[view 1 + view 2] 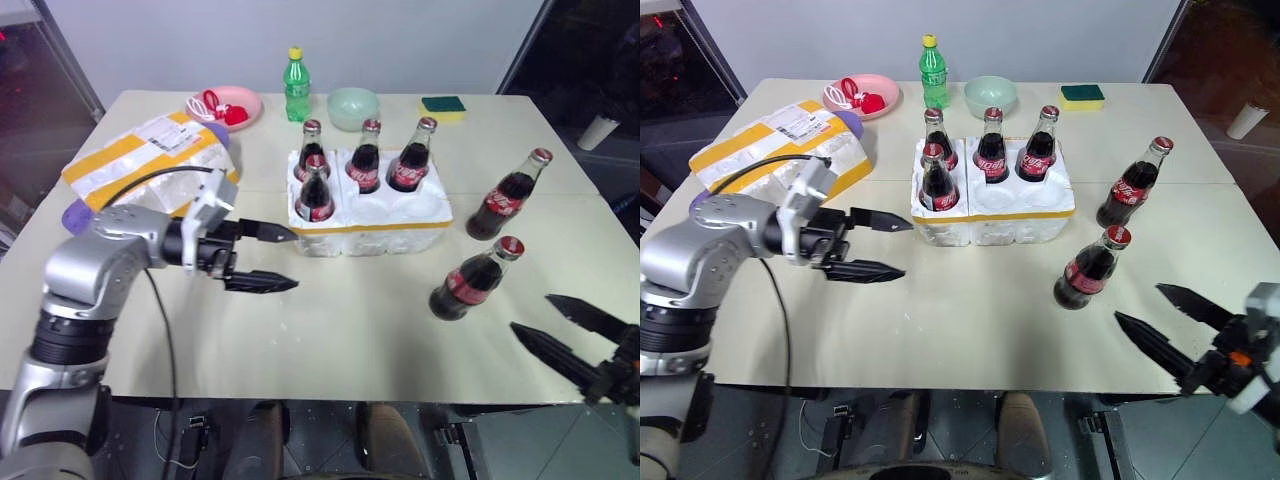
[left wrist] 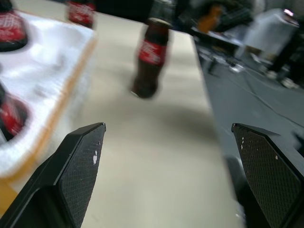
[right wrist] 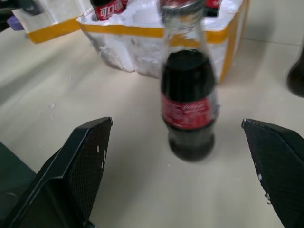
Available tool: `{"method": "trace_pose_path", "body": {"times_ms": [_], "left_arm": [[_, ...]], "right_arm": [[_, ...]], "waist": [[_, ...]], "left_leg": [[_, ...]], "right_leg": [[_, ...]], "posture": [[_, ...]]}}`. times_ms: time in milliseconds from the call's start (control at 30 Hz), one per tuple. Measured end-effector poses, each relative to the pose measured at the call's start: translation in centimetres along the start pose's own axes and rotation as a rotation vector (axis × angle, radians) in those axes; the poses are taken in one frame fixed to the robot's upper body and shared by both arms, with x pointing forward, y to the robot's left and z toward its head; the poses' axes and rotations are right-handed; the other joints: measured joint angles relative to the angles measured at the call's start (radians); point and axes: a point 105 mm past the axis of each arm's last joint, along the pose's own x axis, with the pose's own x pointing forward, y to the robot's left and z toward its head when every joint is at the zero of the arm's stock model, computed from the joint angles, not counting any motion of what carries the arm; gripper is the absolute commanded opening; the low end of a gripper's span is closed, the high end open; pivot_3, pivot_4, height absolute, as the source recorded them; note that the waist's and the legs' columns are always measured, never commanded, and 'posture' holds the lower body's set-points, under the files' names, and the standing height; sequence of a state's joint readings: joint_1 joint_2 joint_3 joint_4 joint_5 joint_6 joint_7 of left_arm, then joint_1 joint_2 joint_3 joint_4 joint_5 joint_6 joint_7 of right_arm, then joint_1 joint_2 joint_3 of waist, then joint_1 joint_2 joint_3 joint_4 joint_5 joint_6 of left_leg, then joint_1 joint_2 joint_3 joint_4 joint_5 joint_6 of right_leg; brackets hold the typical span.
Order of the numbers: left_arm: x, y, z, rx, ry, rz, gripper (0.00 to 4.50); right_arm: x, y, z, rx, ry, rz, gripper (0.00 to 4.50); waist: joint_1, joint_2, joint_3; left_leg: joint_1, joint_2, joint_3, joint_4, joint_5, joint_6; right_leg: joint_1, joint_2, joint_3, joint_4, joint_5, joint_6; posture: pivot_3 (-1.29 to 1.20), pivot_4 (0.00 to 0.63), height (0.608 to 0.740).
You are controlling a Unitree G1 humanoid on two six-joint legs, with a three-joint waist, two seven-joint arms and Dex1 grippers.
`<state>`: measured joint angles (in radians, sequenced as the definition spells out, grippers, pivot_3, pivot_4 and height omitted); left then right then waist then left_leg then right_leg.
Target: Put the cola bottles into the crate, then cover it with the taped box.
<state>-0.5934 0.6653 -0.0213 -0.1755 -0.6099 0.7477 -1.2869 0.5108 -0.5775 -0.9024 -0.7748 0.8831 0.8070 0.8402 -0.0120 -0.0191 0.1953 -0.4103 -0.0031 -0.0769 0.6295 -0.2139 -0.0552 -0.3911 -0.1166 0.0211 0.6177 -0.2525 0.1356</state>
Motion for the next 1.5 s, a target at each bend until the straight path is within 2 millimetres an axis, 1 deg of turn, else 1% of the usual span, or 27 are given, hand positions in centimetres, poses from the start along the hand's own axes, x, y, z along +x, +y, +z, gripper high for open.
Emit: {"method": "trace_pose_path", "body": {"times_ms": [100,233,500,567,667,733,833,933,1000,1067,1100,1133,1233,1300,1333,1367,1400,1433,1500], "left_arm": [[0.5,0.2,0.0,0.018,-0.004,0.008,4.45],[1.0,0.2,-0.2,0.023,-0.003,-0.007,4.45],[1.0,0.8,0.3,0.057,-0.005,-0.004,4.45],[1.4,0.8,0.2,0.063,0.009,-0.018,4.45],[1.7,0.8,0.7,0.078,0.004,-0.027,4.45],[1.8,0.8,1.1,0.093,0.001,-0.028,4.45],[1.8,0.9,1.1,0.092,-0.001,-0.019,4.45],[1.8,1.0,1.1,0.091,-0.001,-0.014,4.5],[1.8,1.1,1.1,0.091,-0.002,-0.01,4.5],[1.8,1.1,1.1,0.09,-0.002,-0.006,4.5],[1.7,1.2,1.1,0.089,-0.003,0.001,4.5],[1.7,1.3,1.1,0.083,-0.004,0.013,4.5],[1.5,1.5,1.2,0.08,-0.007,0.029,4.5],[1.3,1.6,1.2,0.077,-0.012,0.046,4.5],[0.8,1.9,1.3,0.068,-0.023,0.076,4.5],[0.2,2.2,1.3,0.055,-0.037,0.112,4.5],[0.1,2.3,1.7,0.054,-0.057,0.129,4.5],[0.0,2.2,1.9,0.057,-0.067,0.138,4.5],[-0.1,2.2,2.1,0.057,-0.072,0.149,4.5]], "right_arm": [[0.9,-0.1,-0.7,0.004,-0.009,-0.016,4.5],[2.6,-0.3,-0.9,0.038,-0.067,-0.011,4.5],[5.5,-0.5,-1.2,0.071,-0.104,0.034,4.5],[6.6,-0.9,-1.4,0.069,-0.097,0.039,4.5],[7.9,-1.8,-1.7,0.071,-0.084,0.021,4.5],[8.5,-2.0,-2.0,0.072,-0.073,0.02,4.5],[9.3,-2.6,-2.4,0.076,-0.054,0.006,4.5],[9.6,-3.0,-2.0,0.071,-0.066,-0.002,3.67],[9.6,-2.9,-1.6,0.082,-0.084,0.014,2.82],[9.5,-2.4,-1.3,0.116,-0.102,0.048,2.86],[9.3,-1.9,-0.6,0.136,-0.123,0.085,2.86],[9.0,-1.1,0.5,0.143,-0.157,0.138,2.86],[8.1,0.2,3.6,0.106,-0.234,0.223,2.86],[8.1,0.6,4.7,0.105,-0.257,0.261,2.86],[9.0,0.9,5.8,0.095,-0.264,0.291,2.86],[10.4,1.0,7.5,0.069,-0.281,0.322,2.86],[11.7,1.0,10.0,0.022,-0.318,0.332,2.86],[12.9,1.1,12.3,-0.023,-0.355,0.331,2.86],[14.1,1.1,14.7,-0.07,-0.39,0.314,2.86]], "waist": [[0.0,0.0,0.0],[0.001,0.0,0.0],[0.001,0.0,0.0],[-0.001,0.0,0.0],[0.001,0.001,0.0],[0.001,0.001,0.0],[0.001,0.001,0.0],[0.001,0.001,0.0],[0.001,0.001,0.0],[0.001,0.002,0.001],[0.001,0.003,0.002],[0.001,0.005,0.003],[-0.002,0.005,0.003],[-0.001,0.005,0.003],[-0.01,0.005,0.004],[-0.025,0.006,0.005],[-0.033,0.01,0.007],[-0.034,0.01,0.007],[-0.028,0.009,0.007]], "left_leg": [[0.0,0.0,0.0,-0.003,0.0,0.001],[0.0,0.0,-0.001,-0.004,0.0,0.001],[0.0,0.0,-0.001,-0.001,0.0,0.001],[0.0,0.0,-0.001,-0.001,0.0,0.001],[0.0,0.0,-0.001,-0.002,0.0,0.001],[0.0,0.0,-0.001,-0.002,0.0,0.001],[0.0,0.0,-0.001,-0.002,0.0,0.001],[0.0,0.0,-0.001,-0.002,0.0,0.001],[0.0,0.0,-0.001,-0.002,0.0,0.001],[0.0,0.0,-0.001,-0.002,0.0,0.001],[-0.001,0.0,-0.001,-0.002,0.0,0.001],[-0.001,0.0,-0.001,-0.002,0.0,0.001],[0.0,0.0,-0.001,-0.002,0.0,0.001],[0.0,0.0,-0.001,-0.002,0.0,0.001],[0.0,0.0,0.0,-0.001,0.0,0.001],[0.0,0.0,0.002,0.001,0.0,0.001],[0.0,0.0,0.002,0.001,0.001,0.001],[0.001,0.0,0.002,0.0,0.001,0.001],[0.0,0.0,-0.001,-0.002,0.001,0.001]], "right_leg": [[-0.003,0.001,0.0,0.003,-0.001,0.002],[-0.002,0.002,0.0,0.003,-0.001,0.002],[0.0,0.002,0.0,0.002,-0.001,0.001],[-0.001,0.002,0.0,0.002,-0.001,0.001],[-0.001,0.002,0.0,0.002,-0.001,0.001],[-0.001,0.002,0.0,0.002,-0.001,0.002],[-0.001,0.002,0.0,0.002,-0.001,0.002],[-0.001,0.002,0.0,0.003,-0.001,0.002],[-0.001,0.002,0.0,0.003,-0.001,0.002],[-0.002,0.002,0.0,0.002,-0.001,0.002],[-0.002,0.002,0.001,0.002,-0.001,0.002],[-0.002,0.002,0.001,0.003,-0.001,0.002],[-0.002,0.003,0.0,0.003,-0.001,0.002],[-0.002,0.003,0.0,0.003,-0.001,0.002],[-0.003,0.003,0.002,0.003,-0.001,0.002],[-0.004,0.002,0.004,0.003,0.001,0.002],[-0.004,0.002,0.004,0.003,0.003,0.002],[-0.004,0.002,0.004,0.004,0.003,0.002],[-0.005,0.004,0.003,0.005,0.002,0.004]], "posture": [[0.0,0.15,0.739],[0.0,0.15,0.739],[0.0,0.15,0.739],[0.0,0.15,0.739],[0.0,0.15,0.739],[0.0,0.15,0.739],[0.0,0.15,0.739],[0.0,0.15,0.739],[0.0,0.15,0.739],[0.0,0.15,0.739],[0.0,0.15,0.739],[0.0,0.15,0.739],[0.0,0.15,0.739],[0.0,0.15,0.739],[0.0,0.15,0.739],[0.0,0.15,0.739],[0.0,0.15,0.739],[0.0,0.15,0.739],[0.0,0.15,0.739]]}}
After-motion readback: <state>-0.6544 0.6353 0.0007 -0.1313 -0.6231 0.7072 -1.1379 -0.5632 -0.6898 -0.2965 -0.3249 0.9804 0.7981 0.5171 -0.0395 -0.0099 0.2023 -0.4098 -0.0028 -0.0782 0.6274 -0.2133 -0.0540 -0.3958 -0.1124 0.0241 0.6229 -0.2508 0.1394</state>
